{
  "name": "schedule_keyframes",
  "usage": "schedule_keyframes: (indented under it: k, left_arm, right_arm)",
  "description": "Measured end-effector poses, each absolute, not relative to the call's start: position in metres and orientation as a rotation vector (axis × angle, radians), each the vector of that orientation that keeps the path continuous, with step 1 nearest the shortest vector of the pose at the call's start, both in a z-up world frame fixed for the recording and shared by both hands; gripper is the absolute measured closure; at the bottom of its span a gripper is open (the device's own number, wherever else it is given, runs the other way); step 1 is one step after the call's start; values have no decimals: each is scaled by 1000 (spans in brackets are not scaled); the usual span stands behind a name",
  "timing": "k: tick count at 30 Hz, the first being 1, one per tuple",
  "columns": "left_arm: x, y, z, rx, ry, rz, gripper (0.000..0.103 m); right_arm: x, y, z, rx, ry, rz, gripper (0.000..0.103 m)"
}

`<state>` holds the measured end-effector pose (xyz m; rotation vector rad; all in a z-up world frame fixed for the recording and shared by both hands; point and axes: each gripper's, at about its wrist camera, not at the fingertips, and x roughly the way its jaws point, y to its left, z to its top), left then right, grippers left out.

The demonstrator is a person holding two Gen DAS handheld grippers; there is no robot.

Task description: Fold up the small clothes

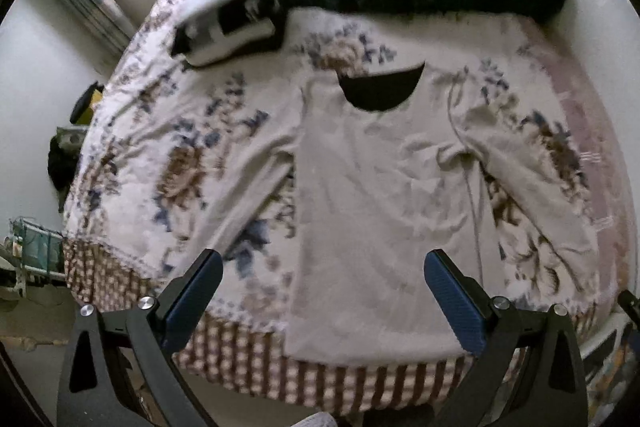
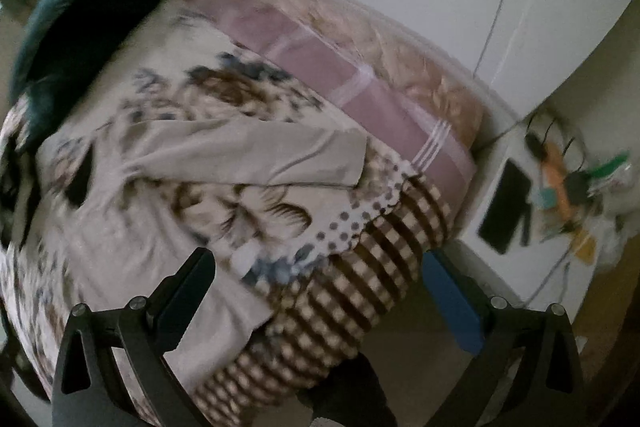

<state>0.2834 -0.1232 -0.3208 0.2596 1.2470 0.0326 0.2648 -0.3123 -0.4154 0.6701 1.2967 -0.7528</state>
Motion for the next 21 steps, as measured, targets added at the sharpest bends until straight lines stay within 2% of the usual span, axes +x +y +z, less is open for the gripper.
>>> schedule_keyframes:
  k: [8,11,13,15,17,18,19,20,21]
  left_arm:
    - [332,-157,-431,262,1389,68,0]
    - [346,-161,-466,254,1427,64,0]
    - [354,-165,-485,258,1441,60,0]
    - [363,-169,-501,252,1446,52,0]
    - [371,-171,-514,246,1466,17,0]
    - [376,-171,-518,246,1465,13,0]
    - [380,-169,-521,244,1462,13,0]
    - [383,-167,-522,237,1461,13,0]
    - [387,-163,-522,224,1460,13,0]
  right_arm:
    - [245,-380,-551,1081,1300,-925,0]
    - [234,-395,-581,1229,1212,-983,1]
    - [232,-404,-598,1301,1123,-1006,5]
    - [238,-410,-609,1315,1054,-1021,20]
    - [250,-413,-616,1287,1002,-1044,44]
    - [255,-413,-617,1272,978,-1055,50]
    - [262,-412,-618,1260,957,-1065,64]
    - [269,-411,-617,1242,948,-1076,88]
    - [276,-410,-614,1223,946,-1083,94]
